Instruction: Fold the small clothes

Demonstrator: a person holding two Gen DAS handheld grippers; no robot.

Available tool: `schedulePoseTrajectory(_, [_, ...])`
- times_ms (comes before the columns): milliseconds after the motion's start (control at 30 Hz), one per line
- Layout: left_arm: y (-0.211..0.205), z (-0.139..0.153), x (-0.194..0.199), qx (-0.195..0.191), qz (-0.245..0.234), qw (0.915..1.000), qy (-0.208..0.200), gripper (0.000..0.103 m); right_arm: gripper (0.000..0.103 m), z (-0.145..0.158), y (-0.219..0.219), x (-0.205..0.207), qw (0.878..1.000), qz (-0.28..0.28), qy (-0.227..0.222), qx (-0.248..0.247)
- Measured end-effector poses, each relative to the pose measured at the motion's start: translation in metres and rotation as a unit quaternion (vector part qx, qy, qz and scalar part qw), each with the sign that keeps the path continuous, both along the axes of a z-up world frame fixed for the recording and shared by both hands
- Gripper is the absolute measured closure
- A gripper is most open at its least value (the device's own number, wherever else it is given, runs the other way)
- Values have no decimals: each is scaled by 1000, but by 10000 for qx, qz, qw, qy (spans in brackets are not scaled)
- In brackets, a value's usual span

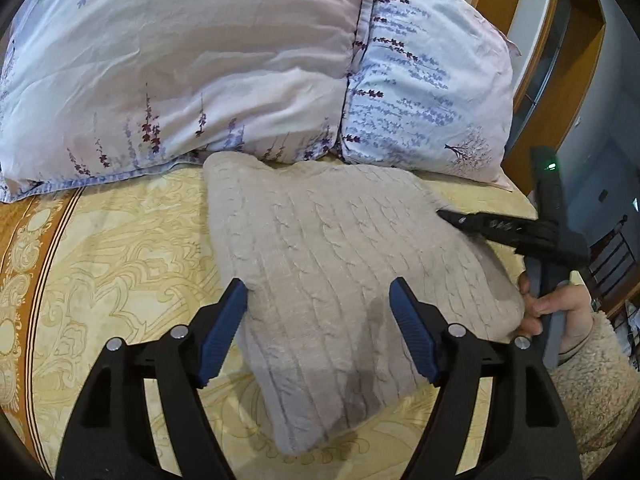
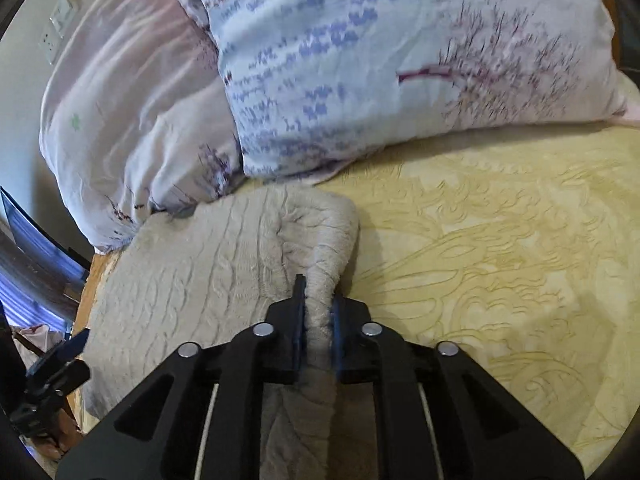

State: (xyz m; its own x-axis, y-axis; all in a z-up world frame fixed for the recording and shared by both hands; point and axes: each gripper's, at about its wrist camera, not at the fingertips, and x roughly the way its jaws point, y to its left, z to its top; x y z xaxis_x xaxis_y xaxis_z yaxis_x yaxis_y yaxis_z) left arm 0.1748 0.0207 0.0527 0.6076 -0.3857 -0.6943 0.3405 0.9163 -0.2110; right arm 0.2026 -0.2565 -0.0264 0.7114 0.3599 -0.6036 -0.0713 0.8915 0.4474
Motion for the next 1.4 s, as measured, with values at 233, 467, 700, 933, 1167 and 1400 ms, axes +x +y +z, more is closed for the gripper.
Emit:
schedulePoseTrajectory(233, [21,2,-7,-89,385,9992,-63,29,79,39,9,-69,9950,383,-871,-316])
schedulePoseTrajectory(467, [20,-20,1,65,526,9981,304,25,78,6,50,-67,9905,680,-360,-1137])
schedulePoseTrajectory(700, [23,-40,9,-261,676,9953,644,16,73,2,50,-68,9943,367,-414,-909])
schedulePoseTrajectory(933, [33,-17,-28,18,740,9972,112,15,32,17,33,-106,9939,-49,-667,-875])
schedulePoseTrajectory(1167, [40,-16,-67,241,844,9961,-69,2,29,6,32,-145,9894,-340,-713,-1215])
schedulePoseTrajectory(1400, [32,-28,-83,478,1061,9931,118,2,1,6,52,-168,9820,-647,-977,-1479])
